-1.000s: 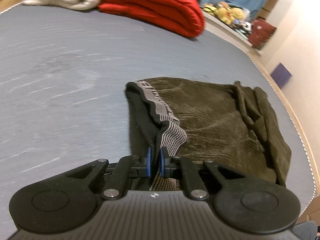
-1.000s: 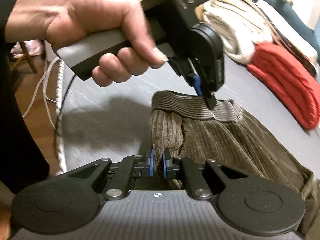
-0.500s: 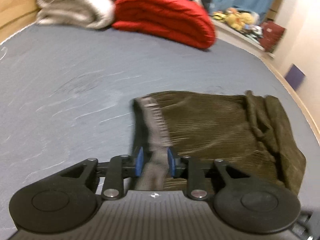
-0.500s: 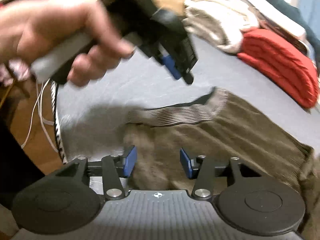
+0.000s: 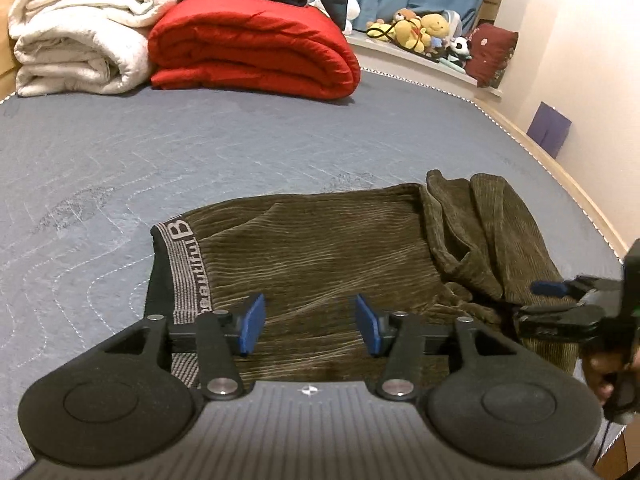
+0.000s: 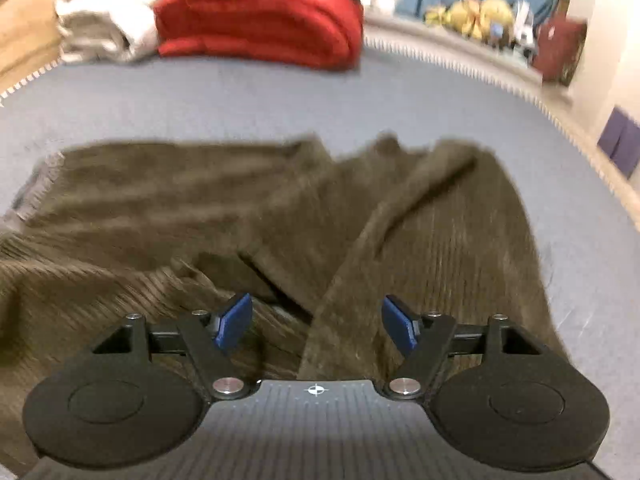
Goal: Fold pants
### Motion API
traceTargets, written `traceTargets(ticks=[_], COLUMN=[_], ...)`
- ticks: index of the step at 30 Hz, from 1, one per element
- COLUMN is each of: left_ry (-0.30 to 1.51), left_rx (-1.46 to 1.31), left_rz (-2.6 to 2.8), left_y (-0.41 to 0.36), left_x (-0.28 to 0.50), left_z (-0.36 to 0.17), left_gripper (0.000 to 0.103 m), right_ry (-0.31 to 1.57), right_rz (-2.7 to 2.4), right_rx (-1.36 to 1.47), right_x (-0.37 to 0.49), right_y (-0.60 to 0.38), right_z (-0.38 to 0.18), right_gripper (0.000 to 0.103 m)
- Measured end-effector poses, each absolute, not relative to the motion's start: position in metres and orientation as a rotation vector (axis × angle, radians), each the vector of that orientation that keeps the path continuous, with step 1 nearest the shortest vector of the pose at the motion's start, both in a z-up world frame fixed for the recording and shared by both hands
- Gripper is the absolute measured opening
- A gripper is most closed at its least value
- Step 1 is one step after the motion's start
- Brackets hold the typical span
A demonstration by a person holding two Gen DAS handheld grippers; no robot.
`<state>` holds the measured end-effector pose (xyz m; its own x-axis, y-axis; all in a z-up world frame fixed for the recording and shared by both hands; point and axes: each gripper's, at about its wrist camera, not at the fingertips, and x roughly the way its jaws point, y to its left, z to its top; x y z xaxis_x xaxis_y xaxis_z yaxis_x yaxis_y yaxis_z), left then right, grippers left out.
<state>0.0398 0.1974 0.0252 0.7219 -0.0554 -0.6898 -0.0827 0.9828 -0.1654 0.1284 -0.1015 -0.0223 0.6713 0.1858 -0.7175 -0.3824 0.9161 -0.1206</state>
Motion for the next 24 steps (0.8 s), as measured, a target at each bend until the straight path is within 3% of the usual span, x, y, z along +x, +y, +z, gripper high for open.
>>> traceTargets(ticks=[3,4,6,7,8,15,24], left_ry=[0.778,0.782,0.786,0.786,0.786,0.783,0.799], left_rx=[-0.198,-0.198,-0.194,-0.191,-0.188,-0.182,-0.115], left_rz=[0.018,0.016,0.009,0.002,-0.004,-0.060,-0.162], left_y=[0.194,0.192,0.189,0.187,0.185,0.167,0.126], left_x=[0.044,0.045,0.043,0.043,0.042,0.039,0.034], left_z=[0.023,0.023,0.022,0.022,0.023,0.027,0.023], left_gripper=[0.056,0.056,0.056,0.056,0.056,0.057,0.057], right_ry=[0.786,0.782,0.776,0.781,0.792,0.726,0.910], right_rz=[0.359,0.369,0.350,0.330,0.328,0.317,0.516], right_rx=[-0.345,-0.381,-0.437,-0.450,-0.435,-0.366,-0.342], right_x=[0.128,0.127,0.120,0.120,0.120,0.074,-0.012], right_y=[-0.089,-0.086,-0.079,-0.082,-0.088,-0.173,-0.319], right_z=[-0.042,-0.045,-0.049,-0.048,-0.045,0.006,-0.002], right_gripper=[0.070,0.061,0.034,0.015,0.009,0.006,0.003])
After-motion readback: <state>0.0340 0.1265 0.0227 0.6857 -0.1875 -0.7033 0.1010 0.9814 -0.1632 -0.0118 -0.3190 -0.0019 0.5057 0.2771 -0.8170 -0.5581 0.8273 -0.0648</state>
